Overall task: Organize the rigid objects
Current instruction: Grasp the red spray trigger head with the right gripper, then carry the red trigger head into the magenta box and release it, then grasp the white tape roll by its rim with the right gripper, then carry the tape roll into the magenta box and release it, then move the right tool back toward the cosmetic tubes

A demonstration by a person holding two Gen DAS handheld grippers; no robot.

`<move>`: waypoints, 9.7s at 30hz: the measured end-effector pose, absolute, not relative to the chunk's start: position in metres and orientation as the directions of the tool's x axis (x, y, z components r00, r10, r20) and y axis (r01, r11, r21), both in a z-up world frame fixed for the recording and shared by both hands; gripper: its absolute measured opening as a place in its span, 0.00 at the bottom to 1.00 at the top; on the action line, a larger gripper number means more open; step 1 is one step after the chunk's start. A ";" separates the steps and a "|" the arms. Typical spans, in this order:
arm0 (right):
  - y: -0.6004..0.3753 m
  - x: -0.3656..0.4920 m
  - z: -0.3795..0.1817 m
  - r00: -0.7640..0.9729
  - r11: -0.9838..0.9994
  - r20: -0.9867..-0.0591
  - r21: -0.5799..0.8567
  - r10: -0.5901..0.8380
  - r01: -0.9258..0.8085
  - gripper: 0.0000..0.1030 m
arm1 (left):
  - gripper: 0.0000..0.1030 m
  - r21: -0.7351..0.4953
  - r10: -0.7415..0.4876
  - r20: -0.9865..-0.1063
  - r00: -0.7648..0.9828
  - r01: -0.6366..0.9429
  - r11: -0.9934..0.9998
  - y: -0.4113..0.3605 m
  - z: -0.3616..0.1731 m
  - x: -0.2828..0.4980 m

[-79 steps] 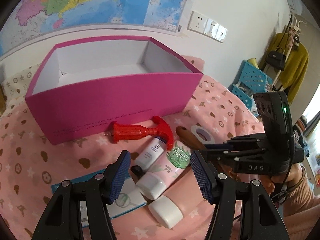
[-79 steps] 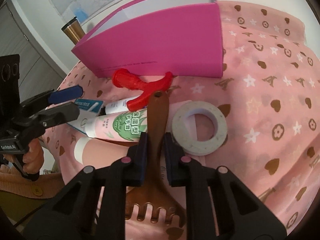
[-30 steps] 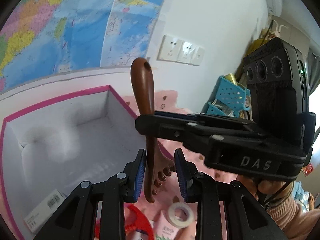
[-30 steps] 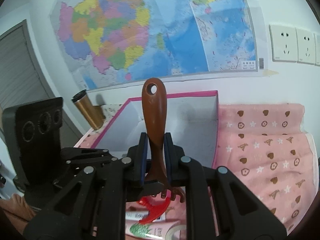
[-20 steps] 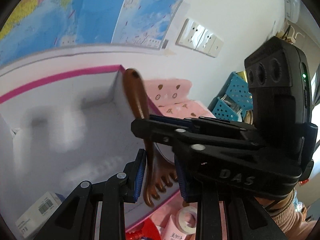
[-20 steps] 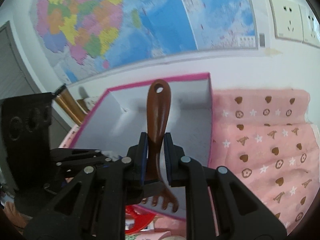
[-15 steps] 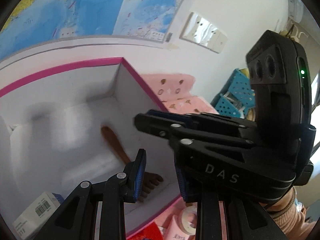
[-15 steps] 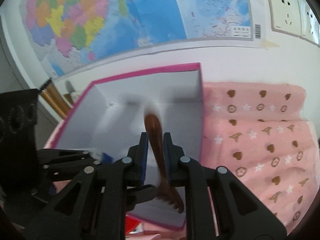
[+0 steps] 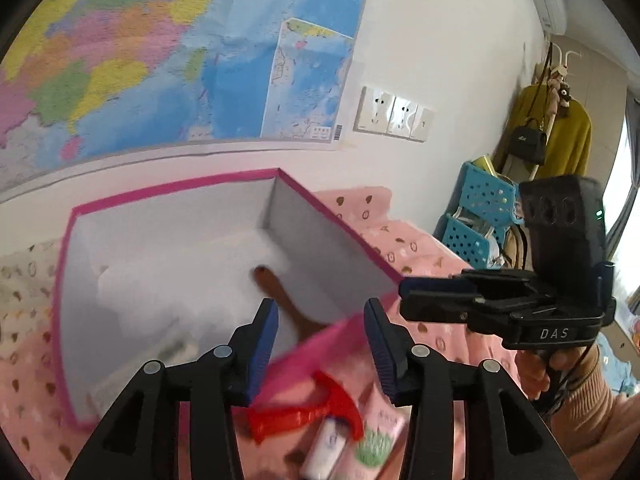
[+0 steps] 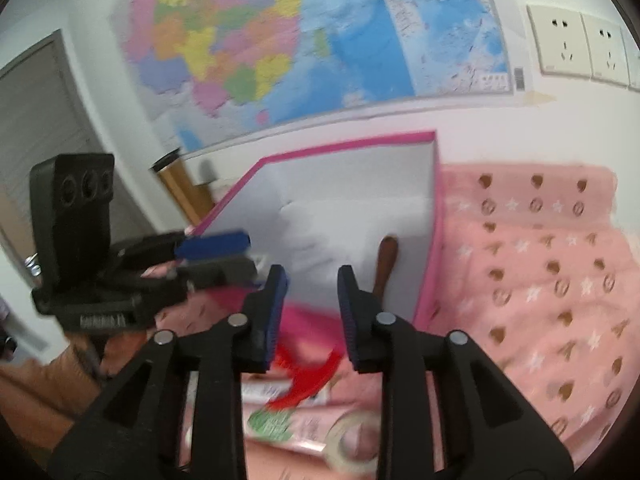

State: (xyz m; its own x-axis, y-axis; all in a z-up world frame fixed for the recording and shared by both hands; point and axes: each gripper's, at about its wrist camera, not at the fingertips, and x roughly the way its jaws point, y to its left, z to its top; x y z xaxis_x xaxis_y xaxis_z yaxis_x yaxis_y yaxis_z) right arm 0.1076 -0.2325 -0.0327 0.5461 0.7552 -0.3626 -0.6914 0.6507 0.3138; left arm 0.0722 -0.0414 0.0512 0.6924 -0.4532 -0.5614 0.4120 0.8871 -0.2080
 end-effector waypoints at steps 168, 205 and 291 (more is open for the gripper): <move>-0.252 0.094 -0.129 0.589 0.829 -0.620 0.193 0.518 -0.525 0.16 | 0.38 -0.343 -0.550 -0.715 0.431 0.469 0.814 -0.121 -0.037 0.035; -0.222 0.121 -0.008 0.698 0.796 -0.421 0.106 0.579 -0.596 0.16 | 0.32 -0.296 -0.505 -0.624 0.596 0.417 0.859 -0.083 0.045 0.098; -0.193 0.124 -0.130 0.371 0.669 -0.610 0.379 0.700 -0.639 0.38 | 0.49 -0.436 -0.501 -0.778 0.380 0.248 0.865 -0.034 -0.057 0.038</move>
State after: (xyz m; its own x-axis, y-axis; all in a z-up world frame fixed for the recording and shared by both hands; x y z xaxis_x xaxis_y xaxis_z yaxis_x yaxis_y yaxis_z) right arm 0.1239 -0.1933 -0.1298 0.3710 0.6999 -0.6103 -0.6387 0.6694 0.3794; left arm 0.0376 -0.0335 -0.0567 0.3798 -0.5010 -0.7777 0.2481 0.8650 -0.4361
